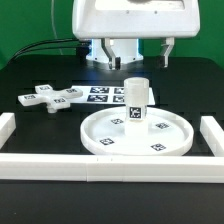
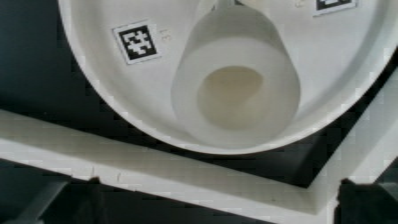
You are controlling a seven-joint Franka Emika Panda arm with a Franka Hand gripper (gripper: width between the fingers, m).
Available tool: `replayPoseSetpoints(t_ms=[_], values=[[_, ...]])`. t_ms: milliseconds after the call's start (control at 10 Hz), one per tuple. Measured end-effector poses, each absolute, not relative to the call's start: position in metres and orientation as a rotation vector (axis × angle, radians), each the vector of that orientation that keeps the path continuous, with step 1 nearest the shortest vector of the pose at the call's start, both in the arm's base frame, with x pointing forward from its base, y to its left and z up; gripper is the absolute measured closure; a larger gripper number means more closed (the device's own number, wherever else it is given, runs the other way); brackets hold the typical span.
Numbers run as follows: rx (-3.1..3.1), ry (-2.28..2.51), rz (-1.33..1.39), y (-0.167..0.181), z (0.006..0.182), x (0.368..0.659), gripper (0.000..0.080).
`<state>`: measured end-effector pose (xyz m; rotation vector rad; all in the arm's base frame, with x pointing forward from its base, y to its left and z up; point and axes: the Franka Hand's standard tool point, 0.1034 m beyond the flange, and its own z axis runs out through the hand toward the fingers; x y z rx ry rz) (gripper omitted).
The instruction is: Assemble round table
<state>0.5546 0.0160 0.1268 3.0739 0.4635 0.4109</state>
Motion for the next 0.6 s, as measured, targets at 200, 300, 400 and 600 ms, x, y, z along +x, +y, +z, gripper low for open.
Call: replayPoseSetpoints(t_ms=[200, 300, 400, 600], values=[[3.078, 0.473, 0.388, 0.016, 0.125, 0.553, 0.0151], [3.072, 0.498, 0.370, 0.012, 0.117, 0.551, 0.0151], [3.097, 0.499, 0.267, 0.011, 0.112, 0.547, 0.0151], [3.131, 0.494, 0.098, 0.019, 0.109, 0.545, 0.0151]])
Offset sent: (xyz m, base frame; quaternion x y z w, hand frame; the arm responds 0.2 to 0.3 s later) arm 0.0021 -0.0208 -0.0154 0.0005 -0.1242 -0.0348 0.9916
